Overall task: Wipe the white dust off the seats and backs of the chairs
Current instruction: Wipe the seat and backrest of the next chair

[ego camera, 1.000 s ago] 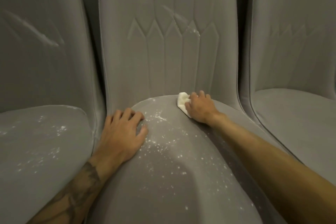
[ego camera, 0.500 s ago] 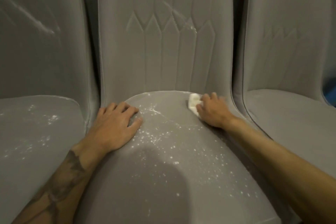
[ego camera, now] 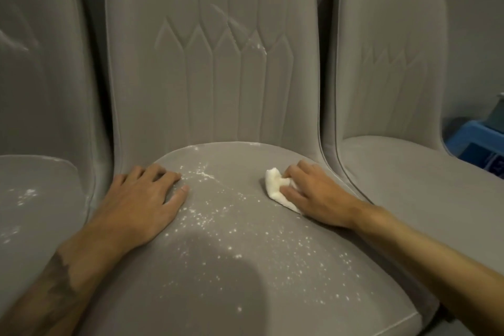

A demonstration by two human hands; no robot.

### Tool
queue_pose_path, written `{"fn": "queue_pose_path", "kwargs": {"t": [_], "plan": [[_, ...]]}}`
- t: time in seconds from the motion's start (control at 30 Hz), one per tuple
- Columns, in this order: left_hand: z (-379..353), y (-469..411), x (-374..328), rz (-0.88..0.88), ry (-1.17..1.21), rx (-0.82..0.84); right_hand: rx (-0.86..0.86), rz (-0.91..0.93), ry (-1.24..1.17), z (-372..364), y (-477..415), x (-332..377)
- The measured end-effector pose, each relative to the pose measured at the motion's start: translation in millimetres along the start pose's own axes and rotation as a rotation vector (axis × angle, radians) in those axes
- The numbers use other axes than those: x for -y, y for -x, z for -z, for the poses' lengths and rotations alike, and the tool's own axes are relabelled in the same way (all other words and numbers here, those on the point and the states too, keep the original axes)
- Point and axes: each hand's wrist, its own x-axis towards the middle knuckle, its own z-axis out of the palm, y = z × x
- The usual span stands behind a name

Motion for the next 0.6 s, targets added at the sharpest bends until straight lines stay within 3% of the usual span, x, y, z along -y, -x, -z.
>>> {"fn": "queue_pose_path", "kwargs": {"t": [0.1,0.2,0.27,0.37,0.43,0.6], "plan": [[-1,-2,2,-0.002,0.006,0.003,0.057,-0.143,0.067,14,-11,-22],[-3,0,2,-0.003,0.015,-0.018,-0.004,-0.335,0.144,13,-27,-22],[-2,0,2,-0.004,0.030,-0.027,-0.011,-0.258,0.105,3,-23,-3],[-3,0,1,-0.009,0.042,-0.032,0.017,-0.002,-0.028,-7,9,19],[-3,1,2,-0.006,0.042,-0.025,0.047,0.025,-0.012,1,16,14],[-2,6,2,-0.015,0.076,-0.036,0.019,-0.320,0.156,14,-13,3]]}}
